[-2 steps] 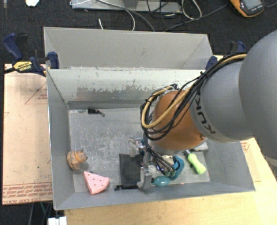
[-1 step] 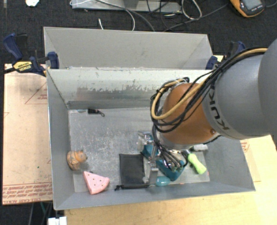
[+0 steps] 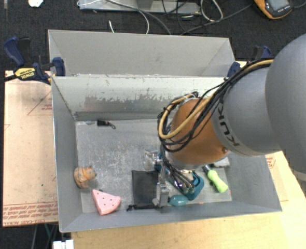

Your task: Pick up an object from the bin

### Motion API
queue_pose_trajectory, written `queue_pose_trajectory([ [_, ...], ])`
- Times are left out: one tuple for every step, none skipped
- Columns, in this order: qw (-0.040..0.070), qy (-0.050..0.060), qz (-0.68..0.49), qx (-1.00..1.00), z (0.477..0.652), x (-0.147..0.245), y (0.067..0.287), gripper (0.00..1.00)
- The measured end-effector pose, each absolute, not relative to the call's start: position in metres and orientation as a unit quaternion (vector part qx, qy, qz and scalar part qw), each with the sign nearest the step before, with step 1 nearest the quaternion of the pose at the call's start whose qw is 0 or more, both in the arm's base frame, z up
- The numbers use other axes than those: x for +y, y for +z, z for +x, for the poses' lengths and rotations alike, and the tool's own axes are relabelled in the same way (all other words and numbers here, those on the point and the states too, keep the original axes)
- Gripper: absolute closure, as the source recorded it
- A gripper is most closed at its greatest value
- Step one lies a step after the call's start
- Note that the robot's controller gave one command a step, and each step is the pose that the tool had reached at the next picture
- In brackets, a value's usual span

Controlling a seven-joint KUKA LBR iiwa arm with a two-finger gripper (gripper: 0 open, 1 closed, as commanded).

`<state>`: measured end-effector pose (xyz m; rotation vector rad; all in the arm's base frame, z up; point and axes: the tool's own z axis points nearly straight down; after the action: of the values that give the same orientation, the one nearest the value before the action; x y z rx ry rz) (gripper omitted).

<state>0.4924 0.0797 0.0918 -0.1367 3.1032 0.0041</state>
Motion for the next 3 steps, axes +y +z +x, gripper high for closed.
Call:
queue_pose_trajectory([
  [0.019,-0.001,-0.082,0.996,0.519,0.087,0.086,0.0],
  [0.014,0.001,-0.047,0.999,0.491,0.068,0.07,1.0],
  [0.014,0.001,-0.047,0.999,0.491,0.068,0.07,1.0],
])
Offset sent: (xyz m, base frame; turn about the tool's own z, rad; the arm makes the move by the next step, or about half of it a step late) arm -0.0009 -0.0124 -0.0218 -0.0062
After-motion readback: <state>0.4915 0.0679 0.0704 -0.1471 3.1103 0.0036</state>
